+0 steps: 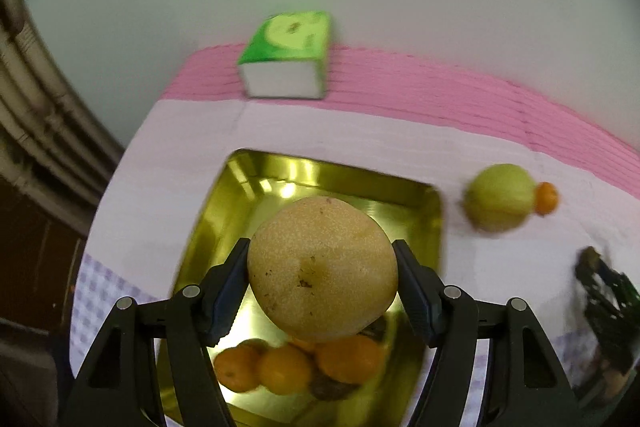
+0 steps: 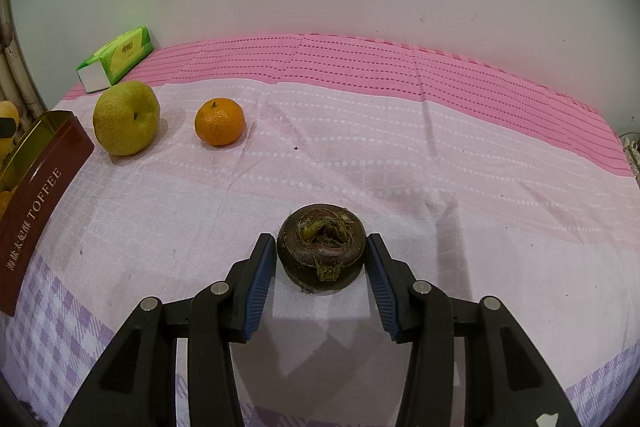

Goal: Organize fruits
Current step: 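Carry the pale fruit over the gold tray with the left gripper and lower it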

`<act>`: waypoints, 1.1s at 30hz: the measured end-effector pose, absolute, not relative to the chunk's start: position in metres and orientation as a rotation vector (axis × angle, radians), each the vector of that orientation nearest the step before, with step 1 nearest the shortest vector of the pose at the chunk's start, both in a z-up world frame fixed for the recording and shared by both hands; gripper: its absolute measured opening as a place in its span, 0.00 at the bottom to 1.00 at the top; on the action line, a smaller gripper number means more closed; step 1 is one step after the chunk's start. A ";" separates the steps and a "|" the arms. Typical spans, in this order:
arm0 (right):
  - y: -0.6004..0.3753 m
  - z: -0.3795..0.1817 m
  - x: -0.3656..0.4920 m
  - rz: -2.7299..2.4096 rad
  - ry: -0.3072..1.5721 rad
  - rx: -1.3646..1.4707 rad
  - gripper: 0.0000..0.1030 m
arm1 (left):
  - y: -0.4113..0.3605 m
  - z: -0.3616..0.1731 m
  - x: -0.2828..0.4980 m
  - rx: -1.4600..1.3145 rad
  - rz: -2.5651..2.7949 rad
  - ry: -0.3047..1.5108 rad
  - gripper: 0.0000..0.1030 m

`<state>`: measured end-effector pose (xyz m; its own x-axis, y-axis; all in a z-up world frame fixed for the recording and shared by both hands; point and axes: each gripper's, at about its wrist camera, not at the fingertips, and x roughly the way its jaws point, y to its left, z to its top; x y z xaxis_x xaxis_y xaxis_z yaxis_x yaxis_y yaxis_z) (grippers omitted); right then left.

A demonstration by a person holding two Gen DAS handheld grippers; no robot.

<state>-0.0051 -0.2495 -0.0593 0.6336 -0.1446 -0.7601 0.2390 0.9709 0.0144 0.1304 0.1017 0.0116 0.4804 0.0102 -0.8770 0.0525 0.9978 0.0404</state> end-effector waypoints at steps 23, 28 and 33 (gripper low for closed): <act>-0.252 -0.060 -0.004 -0.223 0.858 0.112 0.43 | 0.143 -0.047 0.151 0.061 0.055 1.190 0.67; -0.251 -0.060 -0.004 -0.223 0.858 0.112 0.43 | 0.145 -0.050 0.152 0.066 0.061 1.200 0.67; -0.251 -0.060 -0.004 -0.224 0.859 0.111 0.43 | 0.145 -0.051 0.153 0.072 0.060 1.210 0.67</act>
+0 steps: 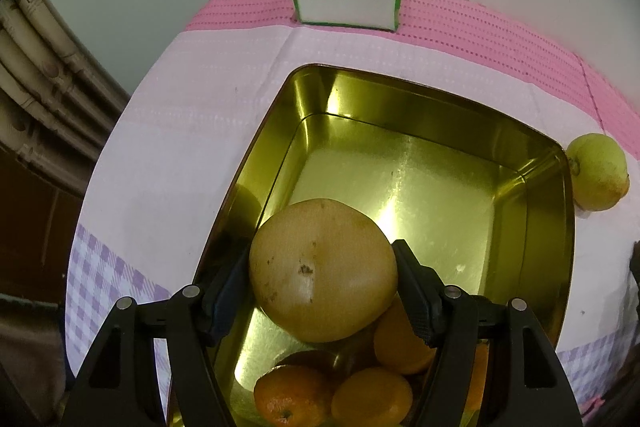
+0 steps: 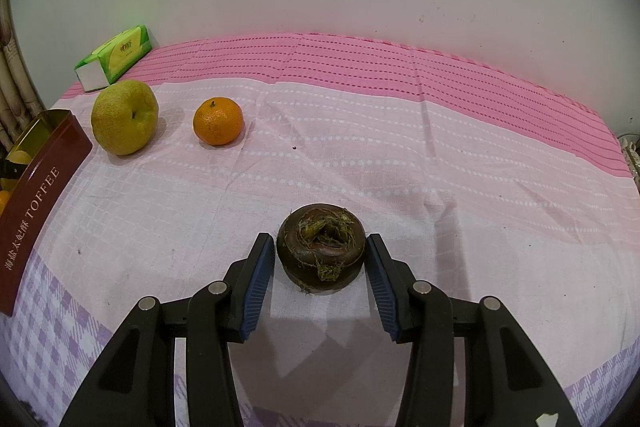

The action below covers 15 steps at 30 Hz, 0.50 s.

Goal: Organize fruits
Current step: 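Carry the pale fruit over the gold tray with the left gripper and lower it, then open the left gripper to release the pale fruit and withdraw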

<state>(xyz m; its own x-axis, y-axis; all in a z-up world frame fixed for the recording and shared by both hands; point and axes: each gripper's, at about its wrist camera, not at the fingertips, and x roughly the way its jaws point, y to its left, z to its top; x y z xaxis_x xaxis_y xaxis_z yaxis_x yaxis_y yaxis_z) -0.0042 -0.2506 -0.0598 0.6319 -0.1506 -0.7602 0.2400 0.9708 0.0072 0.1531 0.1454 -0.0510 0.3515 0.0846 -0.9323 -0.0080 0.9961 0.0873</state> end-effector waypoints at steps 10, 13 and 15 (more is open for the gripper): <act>-0.251 -0.060 -0.004 -0.225 0.859 0.108 0.43 | 0.144 -0.045 0.149 0.092 0.070 1.202 0.68; -0.251 -0.061 -0.003 -0.226 0.859 0.108 0.43 | 0.141 -0.036 0.145 0.112 0.076 1.176 0.69; -0.252 -0.061 -0.003 -0.226 0.859 0.107 0.43 | 0.139 -0.029 0.142 0.122 0.076 1.157 0.70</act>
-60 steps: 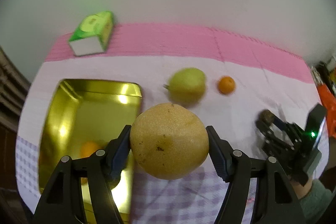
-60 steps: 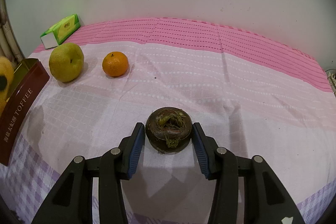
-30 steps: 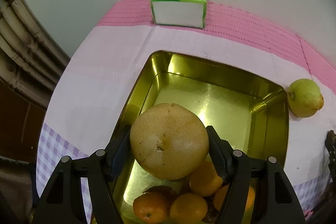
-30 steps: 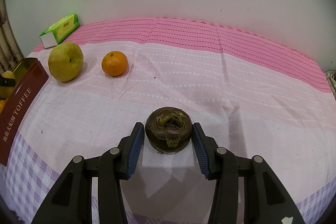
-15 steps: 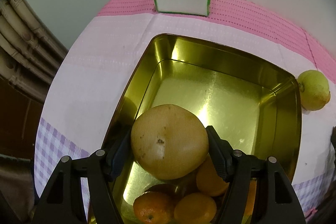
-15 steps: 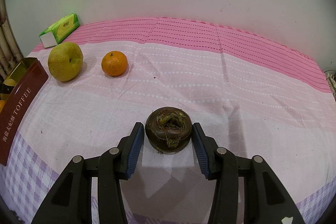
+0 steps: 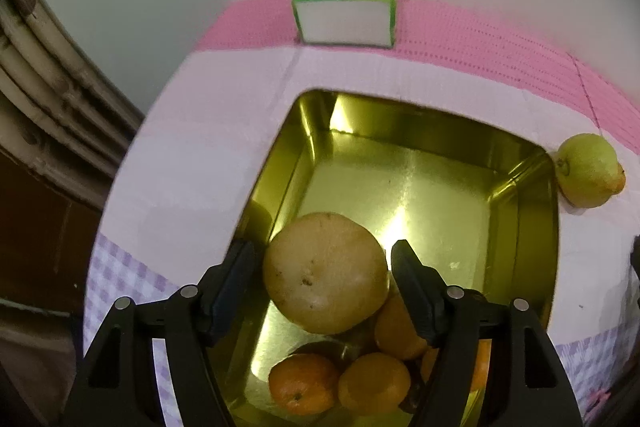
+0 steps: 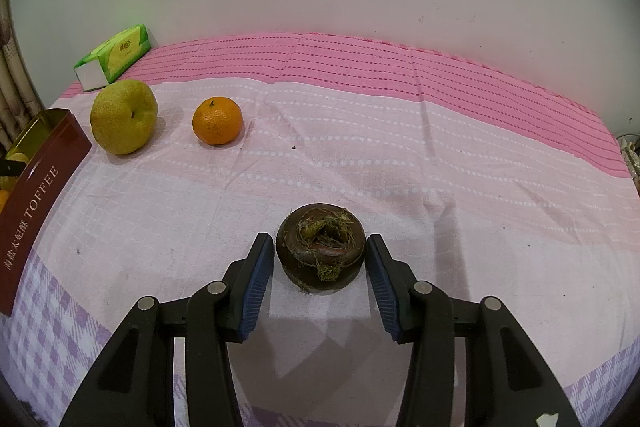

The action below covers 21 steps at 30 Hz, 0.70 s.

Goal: Organize fruits
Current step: 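Open the left gripper to release the pale fruit and withdraw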

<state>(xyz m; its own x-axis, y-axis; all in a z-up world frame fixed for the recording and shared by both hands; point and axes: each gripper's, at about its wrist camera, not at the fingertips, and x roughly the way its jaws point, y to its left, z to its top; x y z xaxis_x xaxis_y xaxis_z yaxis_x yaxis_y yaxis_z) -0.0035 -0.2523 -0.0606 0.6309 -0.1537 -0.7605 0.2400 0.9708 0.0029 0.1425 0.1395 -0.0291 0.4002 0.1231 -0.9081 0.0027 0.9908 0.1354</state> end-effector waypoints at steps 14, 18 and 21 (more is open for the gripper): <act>-0.251 -0.061 -0.003 -0.227 0.859 0.105 0.44 | 0.144 0.003 0.101 0.118 0.053 1.090 0.78; -0.253 -0.061 -0.003 -0.227 0.860 0.103 0.44 | 0.151 0.007 0.084 0.116 0.070 1.076 0.79; -0.255 -0.061 -0.003 -0.227 0.860 0.102 0.44 | 0.159 0.010 0.074 0.107 0.085 1.071 0.79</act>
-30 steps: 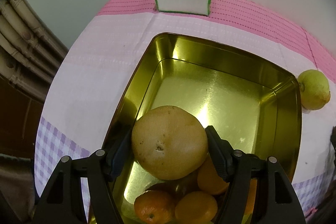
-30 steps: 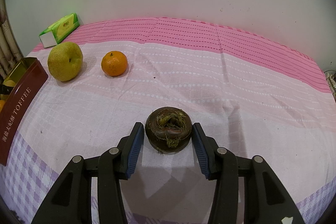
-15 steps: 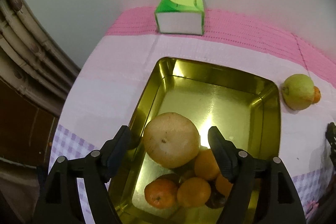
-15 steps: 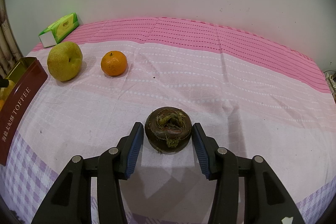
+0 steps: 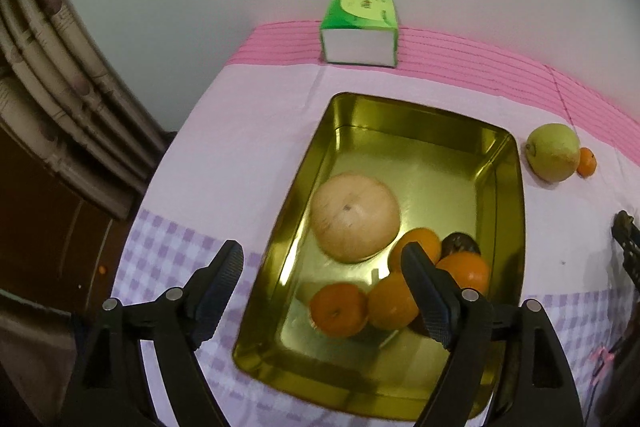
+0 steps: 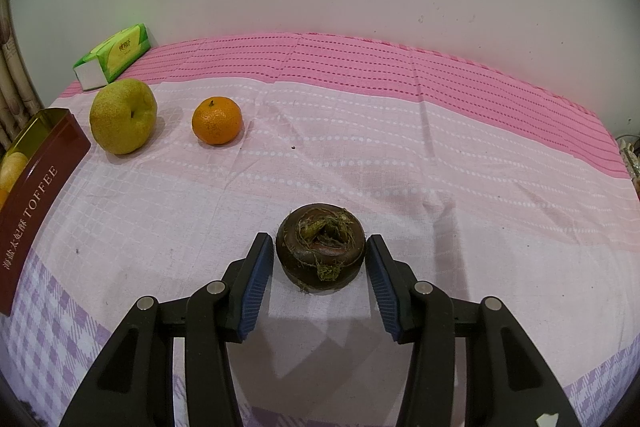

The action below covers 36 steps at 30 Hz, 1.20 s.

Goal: Organize fruits
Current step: 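Open the left gripper to release the pale fruit and withdraw, then carry the dark brown fruit to the tray and lower it with the right gripper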

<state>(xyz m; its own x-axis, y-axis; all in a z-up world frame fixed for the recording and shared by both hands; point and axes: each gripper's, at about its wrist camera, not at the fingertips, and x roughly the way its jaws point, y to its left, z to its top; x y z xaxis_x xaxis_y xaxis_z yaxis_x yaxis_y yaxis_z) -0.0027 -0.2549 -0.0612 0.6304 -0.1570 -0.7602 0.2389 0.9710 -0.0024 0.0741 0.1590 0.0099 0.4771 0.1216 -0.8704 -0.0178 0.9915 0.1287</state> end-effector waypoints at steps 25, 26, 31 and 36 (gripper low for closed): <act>-0.241 -0.056 -0.003 -0.256 0.893 0.083 0.39 | 0.205 0.003 0.040 0.042 0.200 1.070 0.81; -0.239 -0.055 -0.003 -0.253 0.893 0.081 0.39 | 0.205 0.003 0.040 0.039 0.200 1.069 0.81; -0.224 -0.042 -0.006 -0.223 0.877 0.080 0.39 | 0.208 0.004 0.040 0.026 0.196 1.067 0.84; -0.194 -0.022 -0.004 -0.131 0.851 0.073 0.39 | 0.207 0.008 0.038 0.027 0.195 1.051 0.85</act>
